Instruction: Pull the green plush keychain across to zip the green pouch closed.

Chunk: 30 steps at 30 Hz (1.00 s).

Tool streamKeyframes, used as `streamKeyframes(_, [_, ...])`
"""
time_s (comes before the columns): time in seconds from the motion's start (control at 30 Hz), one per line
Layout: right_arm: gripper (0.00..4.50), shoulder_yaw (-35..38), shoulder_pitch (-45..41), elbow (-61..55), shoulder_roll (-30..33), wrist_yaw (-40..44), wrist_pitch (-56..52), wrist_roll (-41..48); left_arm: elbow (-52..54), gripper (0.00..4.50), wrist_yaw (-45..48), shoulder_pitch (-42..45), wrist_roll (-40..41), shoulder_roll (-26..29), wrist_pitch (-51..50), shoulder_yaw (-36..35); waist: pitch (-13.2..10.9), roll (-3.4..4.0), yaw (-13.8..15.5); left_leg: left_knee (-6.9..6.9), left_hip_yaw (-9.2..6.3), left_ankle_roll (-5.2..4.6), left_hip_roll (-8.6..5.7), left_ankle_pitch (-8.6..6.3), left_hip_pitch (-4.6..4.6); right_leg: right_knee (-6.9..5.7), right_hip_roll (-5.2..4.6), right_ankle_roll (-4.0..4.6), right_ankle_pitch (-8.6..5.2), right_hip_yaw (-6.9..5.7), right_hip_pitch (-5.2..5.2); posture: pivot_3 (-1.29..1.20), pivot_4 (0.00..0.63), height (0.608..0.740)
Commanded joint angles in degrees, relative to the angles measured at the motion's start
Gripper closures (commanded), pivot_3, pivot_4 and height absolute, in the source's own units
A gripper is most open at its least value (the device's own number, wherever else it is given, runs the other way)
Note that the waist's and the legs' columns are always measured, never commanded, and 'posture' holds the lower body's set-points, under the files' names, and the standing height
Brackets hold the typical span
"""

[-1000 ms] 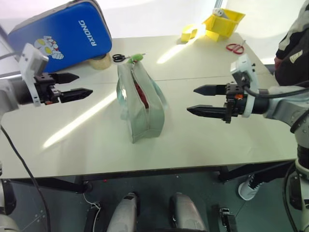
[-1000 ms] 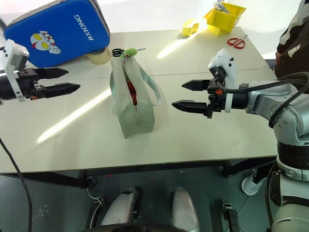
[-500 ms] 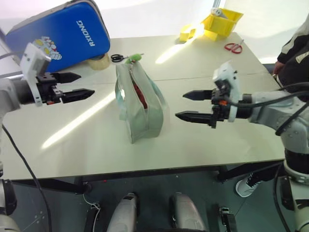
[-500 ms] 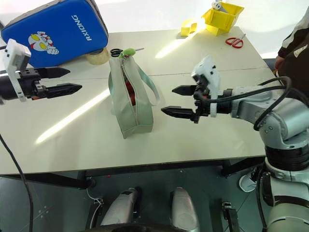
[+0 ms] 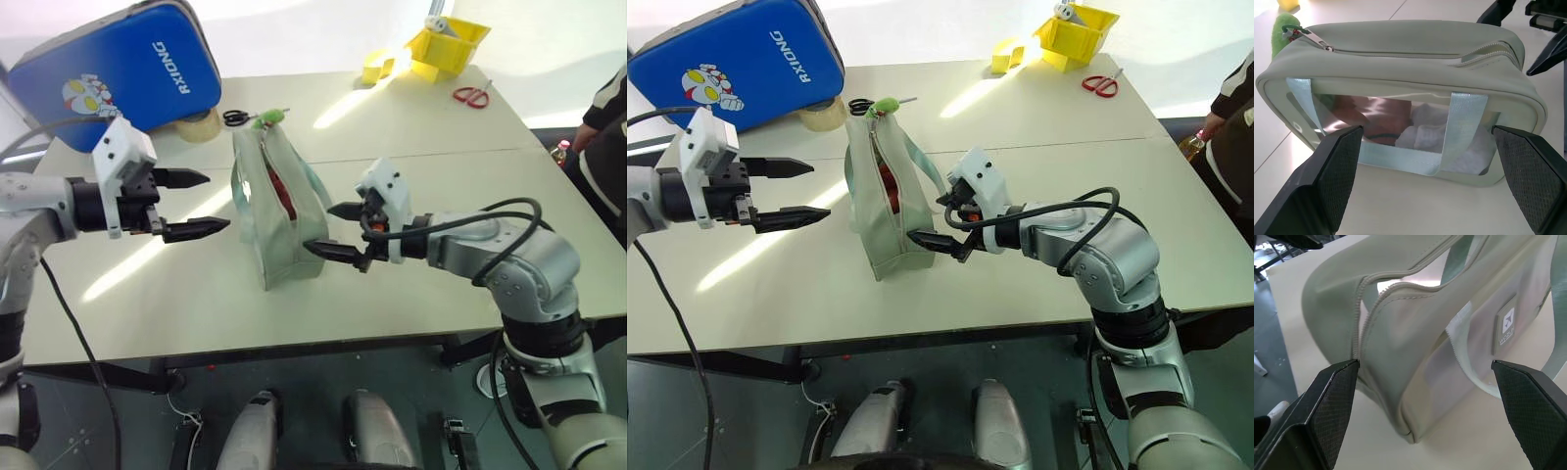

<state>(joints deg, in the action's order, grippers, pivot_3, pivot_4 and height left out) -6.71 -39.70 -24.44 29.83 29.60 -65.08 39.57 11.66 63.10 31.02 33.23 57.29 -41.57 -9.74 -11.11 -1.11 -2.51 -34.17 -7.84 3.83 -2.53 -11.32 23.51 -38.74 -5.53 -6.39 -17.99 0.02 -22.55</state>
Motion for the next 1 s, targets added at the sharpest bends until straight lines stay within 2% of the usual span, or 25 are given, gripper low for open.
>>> streamKeyframes(0.03, [0.53,-0.63,-0.79,-0.18,-0.05,0.73,3.02,-1.98,0.82,0.00,-0.52,-0.23,-0.14,0.63,0.97,-1.21,0.00,0.00,-0.01,0.00,0.00,0.00,0.00,0.00,0.00,0.00,0.00,0.00,0.00,0.00,0.00,0.00,0.150,0.740])
streamKeyframes(0.1, [1.34,-0.80,-0.73,0.91,0.50,1.75,4.41,-2.97,0.50,0.00,-0.75,-0.30,-0.15,0.82,0.97,-1.70,0.00,0.00,-0.04,0.00,0.00,0.00,0.01,0.00,0.00,0.00,0.02,0.01,0.00,0.00,0.00,0.00,0.150,0.740])
streamKeyframes(0.3, [4.38,-0.97,-3.40,7.59,2.61,7.33,10.24,-6.22,-0.40,0.00,-1.25,-1.32,-0.58,1.25,1.70,-2.55,0.00,0.00,-0.05,-0.01,0.01,0.00,0.02,0.00,-0.01,0.00,0.04,0.04,0.03,0.00,0.00,0.00,0.150,0.740])
streamKeyframes(0.43, [4.45,-2.36,-5.97,15.68,7.95,22.89,21.11,-8.53,-1.77,0.00,-1.35,-1.68,-0.98,1.49,2.56,-2.70,-0.01,0.02,-0.03,-0.01,0.06,0.00,0.03,0.00,-0.01,0.02,0.06,0.05,0.03,0.00,0.00,0.00,0.150,0.740])
streamKeyframes(0.53, [4.45,-5.92,-11.62,29.46,11.69,37.25,34.33,-14.61,-3.70,0.00,-1.56,-1.14,-1.41,1.30,3.46,-2.51,-0.02,0.03,-0.15,0.00,0.08,0.00,0.04,0.00,-0.01,0.06,0.08,0.04,0.04,0.00,0.01,0.00,0.150,0.740])
streamKeyframes(0.67, [4.45,-7.41,-20.16,49.32,9.41,48.92,46.86,-19.16,-4.92,0.00,-1.81,-0.65,-1.73,0.91,4.18,-2.23,-0.04,0.02,-0.33,0.00,0.13,0.00,0.12,0.00,-0.02,0.07,0.15,0.06,0.05,0.00,0.00,0.00,0.150,0.740])
streamKeyframes(0.77, [4.45,-9.72,-22.50,61.06,6.27,51.87,60.04,-25.75,-4.90,0.00,-1.96,-1.24,-1.70,0.79,4.53,-2.23,-0.04,0.01,-0.49,0.02,0.13,0.01,0.19,0.00,-0.02,0.12,0.22,0.08,0.07,0.00,0.00,0.00,0.150,0.740])
streamKeyframes(0.97, [4.45,-9.86,-26.73,78.79,0.69,49.43,72.50,-33.95,-3.77,0.00,-2.53,-2.27,-1.19,1.06,3.99,-2.87,-0.02,0.00,-1.70,0.02,0.17,0.09,0.29,0.04,-0.15,0.13,0.33,0.21,0.16,0.06,0.09,0.00,0.150,0.740])
streamKeyframes(1.0, [4.11,-9.25,-27.54,80.77,0.41,48.99,73.26,-34.49,-3.44,0.00,-2.57,-2.63,-1.04,1.19,3.83,-3.17,-0.02,0.00,-1.70,0.02,0.18,0.12,0.38,0.06,-0.21,0.13,0.43,0.29,0.21,0.09,0.11,0.00,0.150,0.740])
